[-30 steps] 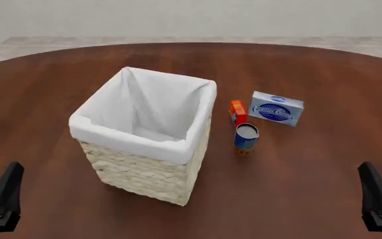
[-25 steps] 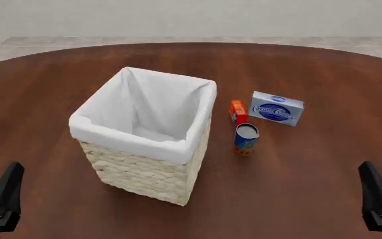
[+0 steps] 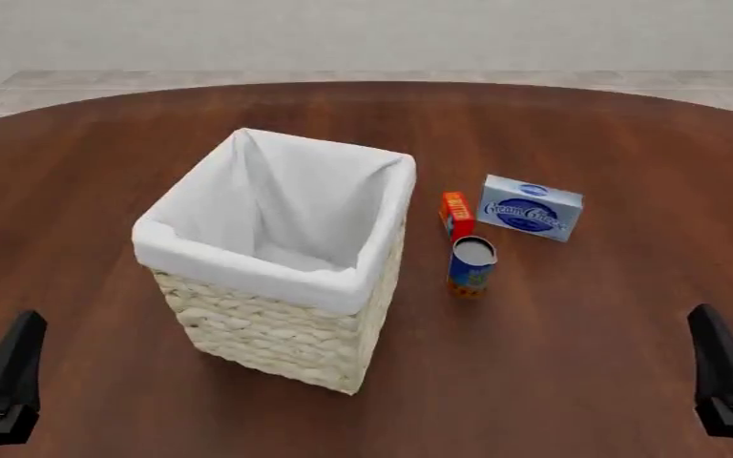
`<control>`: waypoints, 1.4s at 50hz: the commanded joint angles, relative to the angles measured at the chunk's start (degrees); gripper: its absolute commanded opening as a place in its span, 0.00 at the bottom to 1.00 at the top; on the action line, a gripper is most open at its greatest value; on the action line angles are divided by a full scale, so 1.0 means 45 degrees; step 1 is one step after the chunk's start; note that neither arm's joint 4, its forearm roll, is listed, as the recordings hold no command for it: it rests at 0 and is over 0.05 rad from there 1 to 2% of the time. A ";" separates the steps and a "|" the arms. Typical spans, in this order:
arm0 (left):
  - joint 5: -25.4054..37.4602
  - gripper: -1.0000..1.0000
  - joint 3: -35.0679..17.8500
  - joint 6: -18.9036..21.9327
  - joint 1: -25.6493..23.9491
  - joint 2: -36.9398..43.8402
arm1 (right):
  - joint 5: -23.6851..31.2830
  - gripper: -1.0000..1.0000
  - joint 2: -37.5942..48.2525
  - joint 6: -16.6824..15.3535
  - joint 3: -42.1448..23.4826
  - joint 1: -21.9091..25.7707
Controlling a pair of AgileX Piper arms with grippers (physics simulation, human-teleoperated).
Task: Pick up the alphabet soup and put it in the basket.
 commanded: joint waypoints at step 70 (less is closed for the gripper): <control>0.0000 1.00 0.0000 0.0000 0.0000 0.0000 | -0.7702 1.00 1.6841 -0.0324 -0.5316 0.4579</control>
